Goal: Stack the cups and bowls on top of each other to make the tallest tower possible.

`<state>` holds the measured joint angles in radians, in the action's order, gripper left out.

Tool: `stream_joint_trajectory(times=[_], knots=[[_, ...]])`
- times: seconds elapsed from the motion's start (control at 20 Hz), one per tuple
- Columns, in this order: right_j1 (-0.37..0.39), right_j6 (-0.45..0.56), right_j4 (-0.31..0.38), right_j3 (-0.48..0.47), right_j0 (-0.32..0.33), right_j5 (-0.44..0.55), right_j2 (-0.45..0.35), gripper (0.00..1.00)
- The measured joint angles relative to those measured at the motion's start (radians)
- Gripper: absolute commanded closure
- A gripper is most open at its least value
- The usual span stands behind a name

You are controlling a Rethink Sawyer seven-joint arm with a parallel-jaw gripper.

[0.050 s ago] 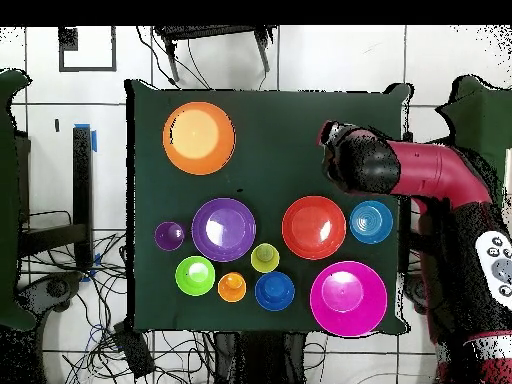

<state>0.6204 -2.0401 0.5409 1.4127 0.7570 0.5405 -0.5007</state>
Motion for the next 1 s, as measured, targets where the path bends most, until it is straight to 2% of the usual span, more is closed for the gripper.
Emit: stream_joint_trajectory(times=[0.3, 0.5, 1.0], knots=[[-0.045, 0.0, 0.011, -0.014, 0.0, 0.0, 0.032, 0.0], [-0.073, 0.0, 0.013, -0.025, -0.009, 0.0, 0.082, 0.0], [-0.122, 0.0, 0.013, -0.058, -0.058, 0.0, 0.26, 0.0]])
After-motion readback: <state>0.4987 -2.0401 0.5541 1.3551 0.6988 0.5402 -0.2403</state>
